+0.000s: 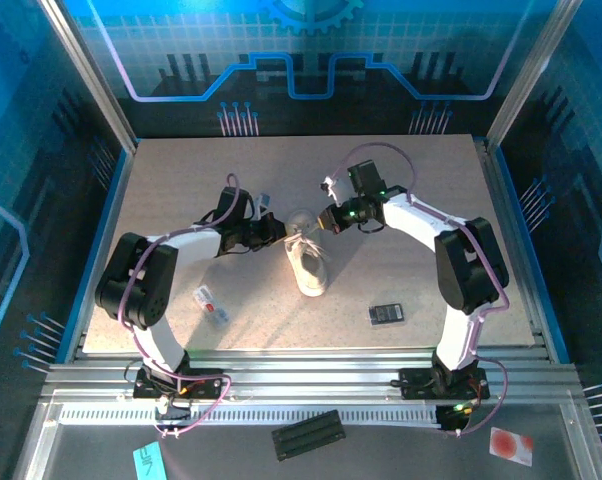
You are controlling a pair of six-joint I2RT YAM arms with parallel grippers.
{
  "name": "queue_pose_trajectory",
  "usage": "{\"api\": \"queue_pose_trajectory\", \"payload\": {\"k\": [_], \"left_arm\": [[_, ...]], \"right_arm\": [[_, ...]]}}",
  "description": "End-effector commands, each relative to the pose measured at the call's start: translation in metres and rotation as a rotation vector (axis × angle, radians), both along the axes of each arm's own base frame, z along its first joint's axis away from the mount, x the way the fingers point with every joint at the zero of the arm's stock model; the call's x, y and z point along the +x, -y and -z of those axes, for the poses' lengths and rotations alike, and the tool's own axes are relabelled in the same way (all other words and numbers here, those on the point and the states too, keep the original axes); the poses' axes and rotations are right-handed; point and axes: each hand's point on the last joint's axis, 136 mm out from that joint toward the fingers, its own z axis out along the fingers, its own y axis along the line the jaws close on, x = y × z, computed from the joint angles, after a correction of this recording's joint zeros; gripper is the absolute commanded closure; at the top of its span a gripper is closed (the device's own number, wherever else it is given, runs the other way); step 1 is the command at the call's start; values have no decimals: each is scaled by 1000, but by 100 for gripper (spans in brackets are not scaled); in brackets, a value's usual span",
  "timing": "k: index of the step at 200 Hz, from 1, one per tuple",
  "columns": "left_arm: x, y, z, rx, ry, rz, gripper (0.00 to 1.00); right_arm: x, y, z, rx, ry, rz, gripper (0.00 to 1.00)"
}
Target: Tie the shoes
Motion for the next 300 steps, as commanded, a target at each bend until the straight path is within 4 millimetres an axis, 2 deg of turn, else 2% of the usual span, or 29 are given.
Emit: {"api": "queue_pose_trajectory", "payload": {"k": [1, 20, 42, 60, 89, 102, 132, 150, 169, 194, 207, 254, 270, 300], "left_arm": [[-6, -4, 3, 26, 10, -4, 100], [-6, -4, 4, 28, 6, -3, 100], [-5, -2, 1, 27, 10, -2, 100], [-4, -1, -1, 27, 13, -4, 100], [-3, 0, -4, 26, 18, -3, 100], [-2, 1, -5, 25, 22, 0, 100], [-1, 2, -4, 26, 23, 1, 100], [-1, 2, -5, 25, 24, 3, 100], [-2, 2, -6, 26, 26, 4, 100], [-2, 1, -8, 29, 28, 7, 100], [-2, 1, -7, 34, 28, 8, 100], [1, -6, -8, 57, 39, 12, 100], [3, -8, -12, 71, 59, 31, 86], [6, -17, -24, 124, 125, 69, 68]], "right_arm": [[4, 9, 14, -33, -15, -5, 96], [4, 9, 14, -25, -26, -5, 88], [3, 11, -1, 0, -22, 19, 66], [-4, 17, -19, 34, -24, 42, 51], [-29, 33, -40, 72, 8, 56, 45], [-46, 33, -39, 71, 30, 23, 42], [-81, 21, -15, 20, 24, -81, 36], [-86, 9, -4, -22, 31, -144, 33], [-82, 1, 5, -64, 39, -175, 30], [-71, -4, 13, -109, 59, -196, 30], [-65, -3, 15, -134, 70, -194, 34], [-58, 2, 17, -191, 122, -220, 75], [-56, 3, 20, -218, 135, -241, 84], [-55, 1, 19, -245, 146, -272, 85]]}}
